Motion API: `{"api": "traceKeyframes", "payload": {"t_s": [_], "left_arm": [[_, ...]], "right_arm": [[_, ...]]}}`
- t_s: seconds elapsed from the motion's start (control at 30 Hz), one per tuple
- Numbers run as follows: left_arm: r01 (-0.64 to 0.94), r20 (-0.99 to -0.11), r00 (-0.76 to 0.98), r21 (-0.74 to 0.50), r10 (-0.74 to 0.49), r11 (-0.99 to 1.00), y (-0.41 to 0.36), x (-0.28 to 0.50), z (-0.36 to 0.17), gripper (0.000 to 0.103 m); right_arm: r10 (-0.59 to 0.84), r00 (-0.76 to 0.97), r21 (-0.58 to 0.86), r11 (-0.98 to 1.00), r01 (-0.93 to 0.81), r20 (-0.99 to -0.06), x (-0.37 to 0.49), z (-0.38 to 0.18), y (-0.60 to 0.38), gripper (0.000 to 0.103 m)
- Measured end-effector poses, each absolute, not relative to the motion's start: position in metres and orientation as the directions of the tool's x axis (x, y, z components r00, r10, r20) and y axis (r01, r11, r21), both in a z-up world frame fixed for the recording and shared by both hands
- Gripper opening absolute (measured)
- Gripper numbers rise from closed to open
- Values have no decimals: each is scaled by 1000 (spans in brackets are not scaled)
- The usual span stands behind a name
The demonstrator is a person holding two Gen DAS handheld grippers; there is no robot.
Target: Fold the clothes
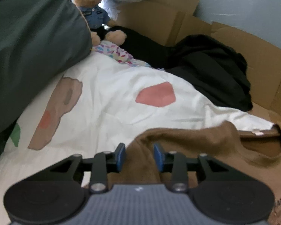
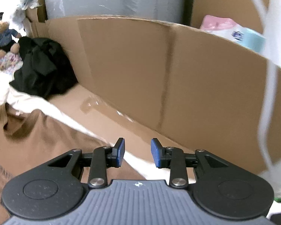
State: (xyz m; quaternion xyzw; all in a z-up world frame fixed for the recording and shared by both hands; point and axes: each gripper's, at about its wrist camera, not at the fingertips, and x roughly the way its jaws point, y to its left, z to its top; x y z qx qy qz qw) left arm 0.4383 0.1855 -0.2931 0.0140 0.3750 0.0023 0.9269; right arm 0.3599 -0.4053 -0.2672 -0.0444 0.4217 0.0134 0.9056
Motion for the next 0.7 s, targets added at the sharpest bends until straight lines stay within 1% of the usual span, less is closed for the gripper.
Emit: {"api": "traceKeyframes", "payload": {"t_s": [0.07,0.13,0.2,0.27,0.4,0.47,0.5,0.53,0.7], "left_arm": [[19,-692,722,17,-2,1000,181,430,-288,44],[36,-687,726,12,-18,999,176,418,-283,53],[58,-690,723,13,-33,998,171,407,-281,54],[64,-694,719,7,-41,998,169,397,-281,54],[61,-704,708,-5,-46,998,166,378,-289,54],[68,-717,695,-12,-56,998,167,373,-294,54],[68,-722,689,-18,-60,998,168,372,-296,54],[63,-726,685,-28,-63,998,171,370,-299,54],[43,-737,673,-48,-64,998,179,370,-308,54]], "right_arm": [[-50,604,-99,994,-48,-795,345,-272,-414,34],[-82,569,-124,992,-35,-818,334,-277,-421,34],[-114,533,-143,990,-13,-839,324,-287,-431,34],[-117,511,-137,991,-1,-851,321,-296,-437,34],[-129,496,-152,988,-6,-859,319,-309,-438,34],[-128,492,-155,988,-16,-861,321,-313,-436,30],[-135,485,-167,986,-22,-864,322,-315,-435,16],[-143,478,-179,983,-29,-866,323,-318,-434,4],[-193,505,-244,969,-37,-841,327,-311,-438,3]]}}
